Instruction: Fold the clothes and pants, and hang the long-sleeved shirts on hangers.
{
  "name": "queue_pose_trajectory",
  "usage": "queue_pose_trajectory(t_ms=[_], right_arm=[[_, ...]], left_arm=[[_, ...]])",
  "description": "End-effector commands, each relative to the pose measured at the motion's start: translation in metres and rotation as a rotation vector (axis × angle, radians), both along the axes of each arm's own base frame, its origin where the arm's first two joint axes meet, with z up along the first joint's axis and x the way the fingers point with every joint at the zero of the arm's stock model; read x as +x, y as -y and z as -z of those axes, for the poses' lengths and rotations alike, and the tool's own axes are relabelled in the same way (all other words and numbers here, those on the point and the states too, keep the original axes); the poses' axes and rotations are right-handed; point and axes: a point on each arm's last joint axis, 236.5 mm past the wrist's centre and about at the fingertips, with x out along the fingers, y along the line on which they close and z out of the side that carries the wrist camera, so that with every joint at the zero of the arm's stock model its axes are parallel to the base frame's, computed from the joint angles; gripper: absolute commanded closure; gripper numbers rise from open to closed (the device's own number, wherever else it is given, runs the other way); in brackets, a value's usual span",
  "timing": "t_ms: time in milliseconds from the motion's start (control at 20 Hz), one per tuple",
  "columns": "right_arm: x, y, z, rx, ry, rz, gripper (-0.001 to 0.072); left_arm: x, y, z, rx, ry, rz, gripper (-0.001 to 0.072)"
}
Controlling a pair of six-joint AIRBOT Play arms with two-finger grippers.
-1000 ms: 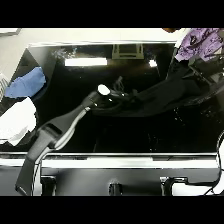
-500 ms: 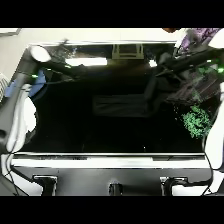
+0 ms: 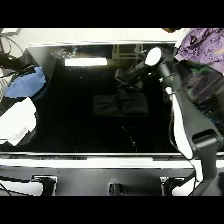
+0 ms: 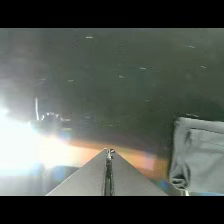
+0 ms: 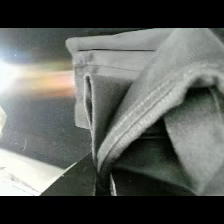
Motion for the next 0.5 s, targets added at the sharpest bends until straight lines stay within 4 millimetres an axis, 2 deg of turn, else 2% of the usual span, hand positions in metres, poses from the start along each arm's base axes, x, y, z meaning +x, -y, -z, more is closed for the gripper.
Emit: queue_pose_trajectory(t_ms=[0, 200, 350, 450], right_arm=[[0.003, -0.038, 0.031, 0.044, -0.038, -0.002, 0.0685], [0.003, -0.051, 0.057, 0.065, -0.091, 0.001, 0.0685], [0.006, -0.057, 0.064, 0.091, -0.105, 0.007, 0.0676], [0.009, -0.064, 0.058, 0.132, -0.093, 0.009, 0.0599]], left_arm=[[-0.006, -0.018, -0.003, 0.012, -0.008, -0.036, 0.0690], [-0.005, -0.019, -0.002, 0.012, -0.008, -0.037, 0.0691], [-0.006, -0.018, 0.005, 0.009, -0.025, -0.037, 0.0690], [-0.008, -0.018, 0.014, 0.006, -0.048, -0.036, 0.0691]])
